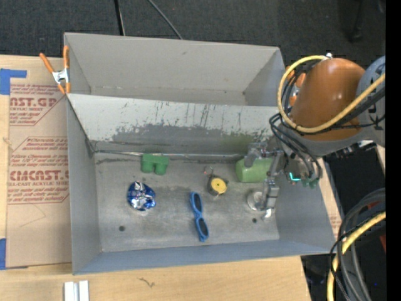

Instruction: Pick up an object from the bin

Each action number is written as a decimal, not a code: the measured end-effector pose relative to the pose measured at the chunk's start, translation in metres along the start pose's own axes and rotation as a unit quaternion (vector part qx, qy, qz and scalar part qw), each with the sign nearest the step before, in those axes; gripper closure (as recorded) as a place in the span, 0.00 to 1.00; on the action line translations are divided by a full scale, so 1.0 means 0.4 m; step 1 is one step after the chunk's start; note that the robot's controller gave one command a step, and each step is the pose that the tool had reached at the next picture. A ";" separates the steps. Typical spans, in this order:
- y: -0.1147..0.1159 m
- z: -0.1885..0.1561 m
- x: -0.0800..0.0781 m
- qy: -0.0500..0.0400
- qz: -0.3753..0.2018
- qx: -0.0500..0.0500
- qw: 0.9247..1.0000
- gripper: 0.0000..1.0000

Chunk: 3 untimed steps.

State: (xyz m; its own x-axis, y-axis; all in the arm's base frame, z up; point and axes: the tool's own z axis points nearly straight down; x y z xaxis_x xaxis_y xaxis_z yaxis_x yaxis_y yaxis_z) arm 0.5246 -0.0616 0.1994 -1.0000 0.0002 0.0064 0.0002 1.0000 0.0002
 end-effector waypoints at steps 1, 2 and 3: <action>0.001 -0.011 -0.004 -0.004 -0.001 0.000 1.000 1.00; 0.001 -0.011 -0.004 -0.004 -0.001 0.000 1.000 0.00; 0.017 0.333 -0.170 -0.002 -0.081 0.000 0.997 0.00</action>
Offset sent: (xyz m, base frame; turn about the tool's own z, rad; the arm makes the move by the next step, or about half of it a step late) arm 0.0000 0.0000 0.0000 0.0000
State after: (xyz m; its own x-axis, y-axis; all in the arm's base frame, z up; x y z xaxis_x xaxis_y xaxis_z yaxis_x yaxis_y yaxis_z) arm 0.5918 -0.0548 0.0657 -0.9868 -0.1618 0.0016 -0.1618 0.9868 0.0013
